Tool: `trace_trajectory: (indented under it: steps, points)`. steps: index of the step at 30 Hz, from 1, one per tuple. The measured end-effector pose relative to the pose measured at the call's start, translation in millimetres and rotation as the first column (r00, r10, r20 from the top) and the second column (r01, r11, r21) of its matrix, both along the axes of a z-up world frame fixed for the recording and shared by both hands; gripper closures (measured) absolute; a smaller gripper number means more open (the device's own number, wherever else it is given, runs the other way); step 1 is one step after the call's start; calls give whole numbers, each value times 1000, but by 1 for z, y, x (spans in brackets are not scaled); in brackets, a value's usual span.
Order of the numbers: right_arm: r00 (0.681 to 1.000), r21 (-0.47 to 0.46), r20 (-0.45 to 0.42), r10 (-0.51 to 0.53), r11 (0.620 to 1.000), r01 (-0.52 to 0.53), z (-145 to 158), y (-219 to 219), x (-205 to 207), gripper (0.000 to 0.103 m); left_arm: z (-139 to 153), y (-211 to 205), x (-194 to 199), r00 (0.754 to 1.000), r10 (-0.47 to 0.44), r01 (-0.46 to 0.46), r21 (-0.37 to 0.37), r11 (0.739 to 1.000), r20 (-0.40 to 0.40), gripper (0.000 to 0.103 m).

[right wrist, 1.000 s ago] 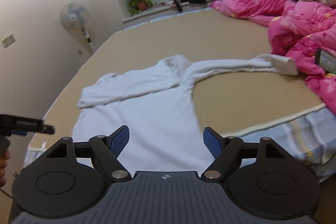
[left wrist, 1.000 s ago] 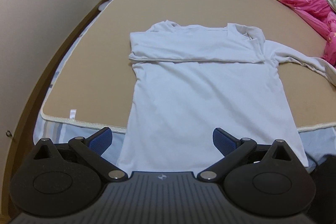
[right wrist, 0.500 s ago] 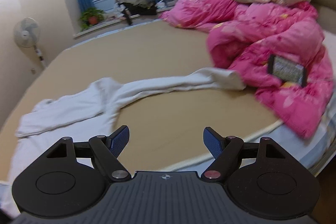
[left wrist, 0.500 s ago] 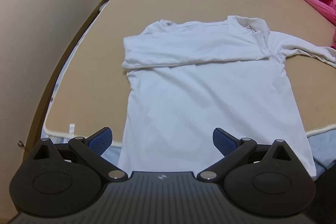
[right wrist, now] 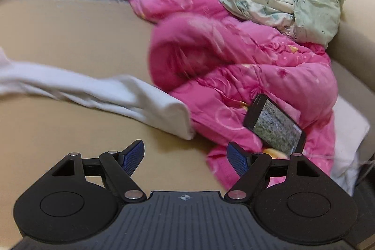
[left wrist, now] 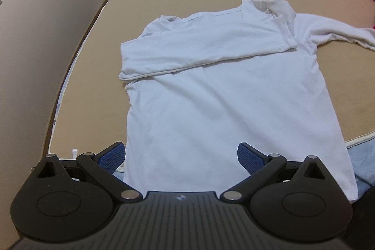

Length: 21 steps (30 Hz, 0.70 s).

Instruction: Fold small clothes

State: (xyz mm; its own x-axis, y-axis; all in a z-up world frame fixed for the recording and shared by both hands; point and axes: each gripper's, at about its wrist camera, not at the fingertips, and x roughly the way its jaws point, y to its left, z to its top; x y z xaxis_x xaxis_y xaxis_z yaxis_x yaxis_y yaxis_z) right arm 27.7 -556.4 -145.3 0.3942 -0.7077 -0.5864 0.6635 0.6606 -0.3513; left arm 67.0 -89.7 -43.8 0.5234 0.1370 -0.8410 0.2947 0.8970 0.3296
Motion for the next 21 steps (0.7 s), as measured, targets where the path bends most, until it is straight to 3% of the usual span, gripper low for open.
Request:
trace_trajectory:
  steps: [6,7,10,14,17,21]
  points:
    - [993,-99,-79,84,991,-92,-23,-29,45,25,-8,-16,10,1000,-2,3,43,999,-19,1]
    - [990,-101,-82,118,987,-126,-22,-30,51,29,-8,-18,12,1000,-5,6,45,999,-20,1]
    - [978,-68,-96,183,979,-190,-13,-31,62,98,-9,-25,12,1000,-24,25,48,999,-16,1]
    - [978,59,98,183,980,-189,32,-32,49,99,-8,-28,5,999,-54,54,53,997,-2,1]
    - [943,232,318,100,956,-179,80,-50,27,99,-7,-28,1,998,-62,61,55,997,2,1]
    - [901,290,433,-26,950,-113,132,-86,6,99,-1,-22,-3,999,-50,50,21,999,5,1]
